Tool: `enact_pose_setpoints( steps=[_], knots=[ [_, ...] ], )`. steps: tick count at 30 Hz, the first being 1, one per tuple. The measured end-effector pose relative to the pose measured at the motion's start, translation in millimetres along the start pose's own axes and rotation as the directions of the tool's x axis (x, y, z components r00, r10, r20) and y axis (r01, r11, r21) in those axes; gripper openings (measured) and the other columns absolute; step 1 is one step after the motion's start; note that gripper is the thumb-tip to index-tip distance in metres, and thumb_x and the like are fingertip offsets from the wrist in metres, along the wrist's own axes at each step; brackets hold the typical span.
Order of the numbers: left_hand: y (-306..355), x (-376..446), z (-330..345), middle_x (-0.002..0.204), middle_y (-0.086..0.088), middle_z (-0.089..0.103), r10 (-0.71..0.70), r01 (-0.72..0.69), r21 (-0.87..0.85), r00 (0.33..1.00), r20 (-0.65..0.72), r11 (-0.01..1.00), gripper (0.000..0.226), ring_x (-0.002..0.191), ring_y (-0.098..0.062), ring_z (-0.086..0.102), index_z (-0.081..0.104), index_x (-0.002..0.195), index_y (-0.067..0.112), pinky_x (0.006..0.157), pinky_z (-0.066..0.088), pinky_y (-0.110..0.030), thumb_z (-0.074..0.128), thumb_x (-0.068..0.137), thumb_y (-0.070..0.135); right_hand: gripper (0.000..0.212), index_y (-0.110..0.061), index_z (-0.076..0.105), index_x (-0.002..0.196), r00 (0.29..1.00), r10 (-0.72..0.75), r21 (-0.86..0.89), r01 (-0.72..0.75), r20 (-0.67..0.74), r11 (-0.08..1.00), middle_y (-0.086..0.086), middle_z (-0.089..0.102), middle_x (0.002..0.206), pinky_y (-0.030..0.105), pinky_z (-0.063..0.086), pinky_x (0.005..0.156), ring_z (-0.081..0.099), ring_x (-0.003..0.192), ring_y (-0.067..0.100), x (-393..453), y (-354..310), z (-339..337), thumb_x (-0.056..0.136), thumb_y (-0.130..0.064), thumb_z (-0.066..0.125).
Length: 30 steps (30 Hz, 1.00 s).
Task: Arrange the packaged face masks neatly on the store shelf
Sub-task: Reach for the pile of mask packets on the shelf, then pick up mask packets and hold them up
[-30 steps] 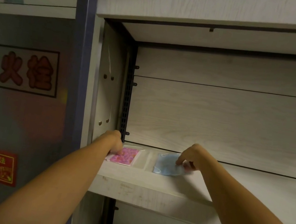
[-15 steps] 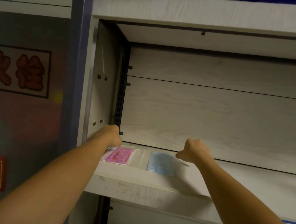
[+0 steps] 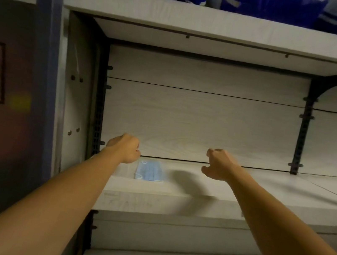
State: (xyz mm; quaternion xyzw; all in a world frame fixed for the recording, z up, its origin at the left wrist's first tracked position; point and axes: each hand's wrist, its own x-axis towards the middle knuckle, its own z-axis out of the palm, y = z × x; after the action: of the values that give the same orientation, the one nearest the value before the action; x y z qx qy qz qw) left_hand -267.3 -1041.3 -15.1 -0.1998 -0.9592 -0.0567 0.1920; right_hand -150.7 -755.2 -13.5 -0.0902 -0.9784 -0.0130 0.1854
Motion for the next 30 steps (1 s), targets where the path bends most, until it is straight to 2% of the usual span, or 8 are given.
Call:
enact_pose_setpoints(
  steps=[3, 6, 16, 19, 24, 27, 30],
  knots=[
    [29.4, -6.2, -1.1, 0.125, -0.007, 0.062, 0.05, -0.05, -0.013, 0.999, 0.018, 0.999, 0.033, 0.103, -0.028, 0.062, 0.063, 0.124, 0.016, 0.088, 0.055, -0.038, 0.048, 0.099, 0.033, 0.048, -0.01, 0.052, 0.132, 0.998, 0.02, -0.011, -0.02, 0.055, 1.0, 0.009, 0.058, 0.124, 0.036, 0.054, 0.087, 0.059, 0.1, 0.025, -17.9, 27.2, -4.6, 0.093, -0.037, 0.062],
    [64.9, -14.2, -5.8, 0.124, -0.006, 0.062, 0.089, -0.088, -0.024, 0.996, 0.015, 0.996, 0.031, 0.102, -0.028, 0.061, 0.063, 0.121, 0.018, 0.089, 0.054, -0.038, 0.046, 0.099, 0.031, 0.047, -0.01, 0.051, 0.133, 0.995, 0.03, -0.019, -0.028, 0.094, 0.999, 0.009, 0.058, 0.124, 0.033, 0.052, 0.087, 0.057, 0.099, 0.023, -34.4, 56.6, -9.9, 0.096, -0.037, 0.059],
    [211.9, -52.6, -3.1, 0.115, -0.006, 0.064, 0.122, -0.121, -0.04, 0.992, 0.016, 0.992, 0.025, 0.096, -0.029, 0.063, 0.068, 0.109, 0.017, 0.082, 0.055, -0.036, 0.049, 0.096, 0.027, 0.045, -0.01, 0.055, 0.131, 0.989, 0.045, -0.063, -0.036, 0.142, 0.997, 0.011, 0.059, 0.125, 0.041, 0.054, 0.095, 0.061, 0.107, 0.029, -108.8, 190.3, -35.1, 0.095, -0.038, 0.058],
    [260.3, -64.1, -1.0, 0.119, -0.006, 0.064, 0.119, -0.118, -0.057, 0.993, 0.011, 0.991, 0.026, 0.101, -0.029, 0.063, 0.069, 0.11, 0.022, 0.085, 0.054, -0.036, 0.05, 0.092, 0.028, 0.043, -0.008, 0.057, 0.129, 0.988, 0.043, -0.083, -0.031, 0.15, 0.996, 0.011, 0.061, 0.123, 0.041, 0.055, 0.094, 0.062, 0.107, 0.028, -130.0, 233.8, -40.3, 0.096, -0.036, 0.058],
    [339.4, -76.1, -2.2, 0.117, -0.003, 0.063, 0.114, -0.112, -0.082, 0.993, 0.021, 0.99, 0.026, 0.098, -0.026, 0.062, 0.068, 0.111, 0.022, 0.083, 0.054, -0.036, 0.05, 0.093, 0.026, 0.04, -0.011, 0.055, 0.127, 0.99, 0.032, -0.071, -0.022, 0.136, 0.997, 0.011, 0.059, 0.123, 0.042, 0.055, 0.092, 0.062, 0.103, 0.028, -155.7, 299.3, -51.4, 0.095, -0.035, 0.06],
    [385.9, -77.9, -4.2, 0.114, -0.003, 0.064, 0.137, -0.133, -0.096, 0.99, 0.037, 0.986, 0.026, 0.095, -0.026, 0.062, 0.069, 0.109, 0.022, 0.082, 0.056, -0.037, 0.049, 0.093, 0.024, 0.04, -0.011, 0.054, 0.129, 0.992, 0.041, -0.075, -0.032, 0.12, 0.997, 0.009, 0.059, 0.122, 0.038, 0.055, 0.091, 0.061, 0.102, 0.026, -169.8, 334.6, -58.2, 0.096, -0.034, 0.06],
    [431.7, -77.5, -6.3, 0.114, -0.001, 0.062, 0.179, -0.173, -0.098, 0.983, 0.048, 0.98, 0.028, 0.097, -0.025, 0.062, 0.069, 0.11, 0.022, 0.082, 0.055, -0.035, 0.048, 0.093, 0.023, 0.037, -0.012, 0.057, 0.125, 0.992, 0.081, -0.078, -0.074, 0.097, 0.994, 0.007, 0.061, 0.113, 0.036, 0.057, 0.087, 0.061, 0.094, 0.022, -181.3, 370.2, -62.5, 0.094, -0.032, 0.061]
  ],
)
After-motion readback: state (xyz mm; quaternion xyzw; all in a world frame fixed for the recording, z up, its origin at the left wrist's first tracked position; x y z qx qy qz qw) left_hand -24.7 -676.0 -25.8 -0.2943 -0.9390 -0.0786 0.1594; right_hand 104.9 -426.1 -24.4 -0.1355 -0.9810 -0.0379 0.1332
